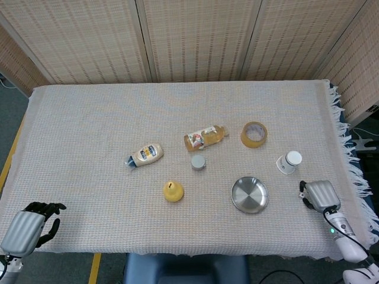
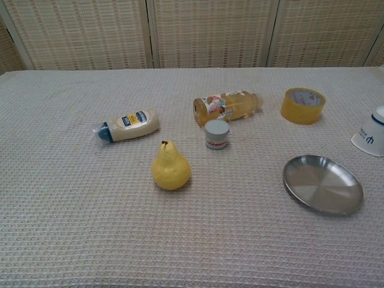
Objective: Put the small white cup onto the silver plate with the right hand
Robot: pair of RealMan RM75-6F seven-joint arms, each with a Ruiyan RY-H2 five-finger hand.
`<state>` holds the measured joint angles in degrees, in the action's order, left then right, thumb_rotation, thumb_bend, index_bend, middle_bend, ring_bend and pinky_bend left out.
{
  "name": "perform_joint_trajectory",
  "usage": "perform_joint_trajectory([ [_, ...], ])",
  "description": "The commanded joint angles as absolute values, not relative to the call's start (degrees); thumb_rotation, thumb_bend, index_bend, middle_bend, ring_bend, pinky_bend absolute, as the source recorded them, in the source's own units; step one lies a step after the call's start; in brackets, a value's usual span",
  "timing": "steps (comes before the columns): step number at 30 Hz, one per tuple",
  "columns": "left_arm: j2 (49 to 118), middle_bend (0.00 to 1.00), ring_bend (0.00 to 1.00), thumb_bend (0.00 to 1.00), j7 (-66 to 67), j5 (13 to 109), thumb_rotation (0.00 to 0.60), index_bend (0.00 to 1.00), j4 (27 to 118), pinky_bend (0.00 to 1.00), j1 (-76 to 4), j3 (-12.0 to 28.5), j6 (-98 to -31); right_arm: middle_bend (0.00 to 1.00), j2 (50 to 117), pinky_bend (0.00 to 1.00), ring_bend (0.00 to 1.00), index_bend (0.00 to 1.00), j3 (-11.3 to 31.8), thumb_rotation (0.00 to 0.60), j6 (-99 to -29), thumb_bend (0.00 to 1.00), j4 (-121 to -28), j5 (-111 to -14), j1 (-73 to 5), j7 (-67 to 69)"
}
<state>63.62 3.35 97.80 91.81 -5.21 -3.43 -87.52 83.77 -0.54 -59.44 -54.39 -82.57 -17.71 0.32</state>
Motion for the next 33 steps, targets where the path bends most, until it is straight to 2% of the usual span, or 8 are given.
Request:
perform_joint_trajectory([
  [1,63.62,0.46,0.42,0.51,3.35,97.79,0.6,0.37,91.82,0.38,-5.22,-3.43,-87.5,0.89,83.88,1.0,0.79,0.48,-0.55,0.6,-59.42,0.21,-54.23,-82.61,-17.73,0.44],
  [8,63.54,0.46,0.42,0.51,3.3,97.72,0.6,0.37,91.93,0.38,-5.22,-3.46,-87.39,0.89,84.18,1.0,0.8,0.46,-0.62,0.6,-59.67,0.21,-53.57,-82.98,-17.75,1.51],
  [14,63.51,0.46,0.42,0.51,3.29,97.7,0.6,0.37,91.98,0.38,-5.21,-3.45,-87.39,0.9,84.21,1.0,0.81,0.58,-0.76,0.6,-61.17,0.21,-53.49,-84.0,-17.57,3.19],
  [20,63.5,0.46,0.42,0.51,3.23,97.67,0.6,0.37,91.98,0.38,-5.19,-3.42,-87.42,0.91,83.69,1.0,0.81,0.6,-0.8,0.6,-62.63,0.21,-54.52,-84.79,-17.43,3.53],
  [33,63.52,0.46,0.42,0.51,3.33,97.61,0.6,0.37,92.0,0.38,-5.18,-3.37,-87.42,0.91,81.33,1.0,0.81,0.6,-0.55,0.6,-68.57,0.21,-64.95,-91.83,-20.82,5.6],
])
